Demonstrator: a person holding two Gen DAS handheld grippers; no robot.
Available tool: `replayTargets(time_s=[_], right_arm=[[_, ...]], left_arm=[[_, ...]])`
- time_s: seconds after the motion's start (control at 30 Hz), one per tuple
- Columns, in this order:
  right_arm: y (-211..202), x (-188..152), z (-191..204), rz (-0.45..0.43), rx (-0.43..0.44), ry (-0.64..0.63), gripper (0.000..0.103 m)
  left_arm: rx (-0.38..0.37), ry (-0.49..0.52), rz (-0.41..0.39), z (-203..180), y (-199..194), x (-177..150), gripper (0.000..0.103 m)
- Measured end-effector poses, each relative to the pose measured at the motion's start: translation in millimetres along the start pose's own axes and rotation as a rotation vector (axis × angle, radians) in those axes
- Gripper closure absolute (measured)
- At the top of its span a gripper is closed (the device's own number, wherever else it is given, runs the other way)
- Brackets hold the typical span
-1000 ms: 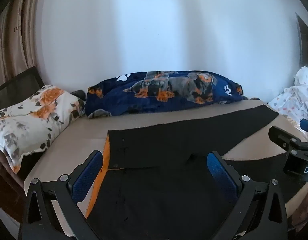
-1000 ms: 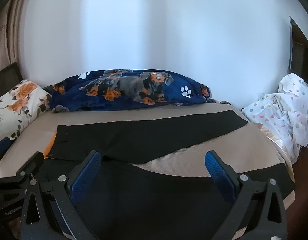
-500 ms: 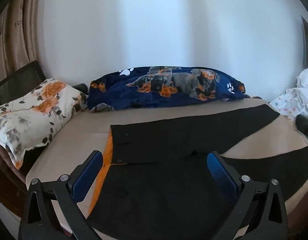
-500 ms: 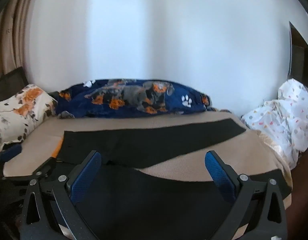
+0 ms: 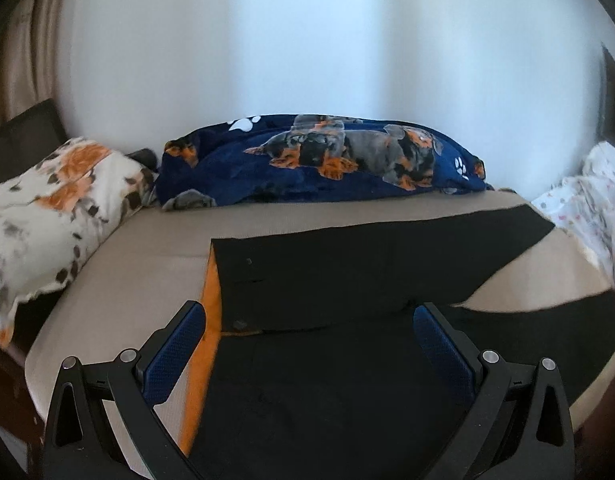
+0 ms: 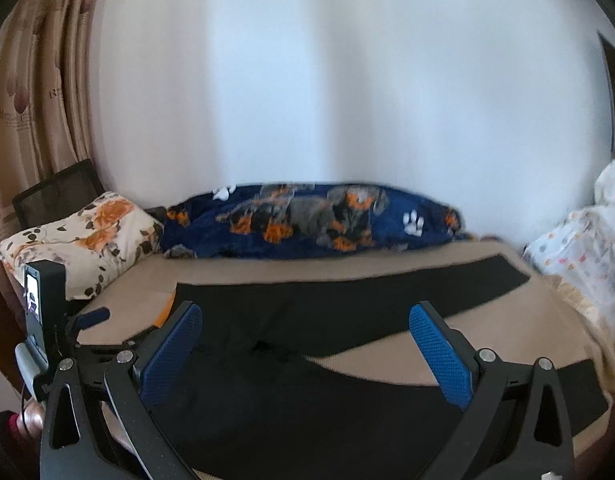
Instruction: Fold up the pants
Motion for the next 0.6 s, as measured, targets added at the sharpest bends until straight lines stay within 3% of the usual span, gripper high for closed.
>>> replayTargets(time_s=[0.13,0.33,0.43,0.5,0.6], right_arm=[[32,-11,-4,0.088,0.014,0.016,0.0],[73,-30,-6,0.192,0.04,0.043,0.0],[91,-34,-7,0.231,0.047,0.055,0.0],[102,-36,-6,0.254,0.038,0.052,0.0],[118,-41,-7,0.294,0.027,0.057,0.0]], left_arm=[[-0.09,0.033,0.14,34,47,-1,0.0],[-0.129,-0.054,0.195,107,118,23,0.001],[-0.185,-0.131,0.229,142,163,38,0.001],[-0.216,-0.181,0.268,165,199,48,0.006],[-0.253,-0.19,0.34,185,244,53,0.027]])
Point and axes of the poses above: each gripper's, at about its wrist camera, not at the fingertips, and y roughly the way its jaws point, z to its left, x to its top, the point moved 1 cm from there along y, roughly the way its jaws point, and after that the axes turned 1 degree about x, right-handed, at the moved point
